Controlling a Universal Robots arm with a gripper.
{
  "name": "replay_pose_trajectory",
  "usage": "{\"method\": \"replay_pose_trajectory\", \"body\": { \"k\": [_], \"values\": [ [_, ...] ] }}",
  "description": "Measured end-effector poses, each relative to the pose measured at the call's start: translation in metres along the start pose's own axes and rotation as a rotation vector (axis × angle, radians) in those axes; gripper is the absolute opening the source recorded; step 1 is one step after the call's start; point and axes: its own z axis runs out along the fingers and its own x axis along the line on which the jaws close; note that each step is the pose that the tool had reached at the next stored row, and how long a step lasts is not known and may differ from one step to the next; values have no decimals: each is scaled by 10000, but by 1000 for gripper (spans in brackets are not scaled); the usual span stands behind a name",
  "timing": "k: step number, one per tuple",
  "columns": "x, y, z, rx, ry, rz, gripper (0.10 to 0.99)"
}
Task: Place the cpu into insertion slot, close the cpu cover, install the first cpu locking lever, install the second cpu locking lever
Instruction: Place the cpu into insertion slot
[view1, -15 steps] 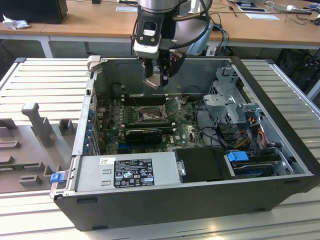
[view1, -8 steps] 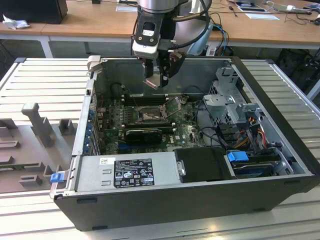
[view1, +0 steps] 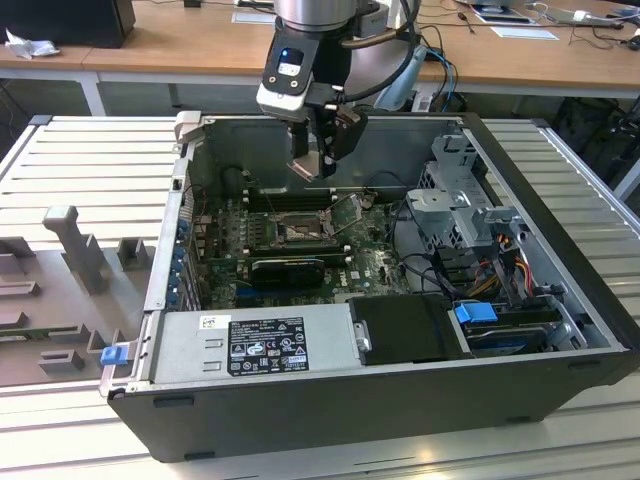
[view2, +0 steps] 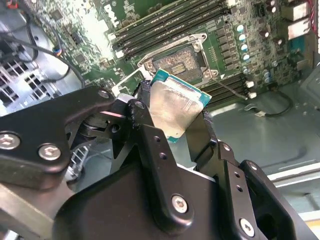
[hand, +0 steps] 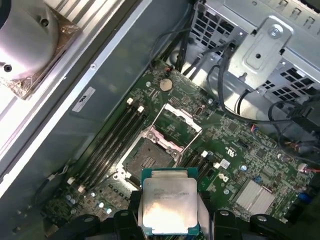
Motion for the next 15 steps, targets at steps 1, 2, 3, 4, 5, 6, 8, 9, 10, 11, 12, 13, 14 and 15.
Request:
{"method": "replay_pose_trajectory", "body": {
  "k": [1, 2, 3, 4, 5, 6, 8, 9, 10, 11, 12, 13, 14, 15],
  "values": [
    [0, -1, 6, -3, -15, 171, 525],
    [0, -1, 13, -7, -31, 347, 525],
    [-1, -2, 23, -13, -59, 651, 525],
    [-1, -2, 28, -15, -72, 806, 525],
    [-1, -3, 32, -18, -85, 950, 525],
    [-1, -4, 40, -25, -112, 1253, 525],
    [-1, -4, 49, -30, -140, 1566, 525],
    [-1, -5, 52, -32, -148, 1663, 525],
    [-1, -5, 56, -35, -157, 1769, 525],
    [-1, -5, 59, -36, -166, 1862, 525],
    [-1, -6, 63, -38, -174, 1957, 525],
    [-1, -6, 66, -40, -181, 2040, 525],
    [-1, -6, 71, -42, -193, 2173, 525],
    [-2, -7, 73, -43, -200, 2241, 525]
  ]
}}
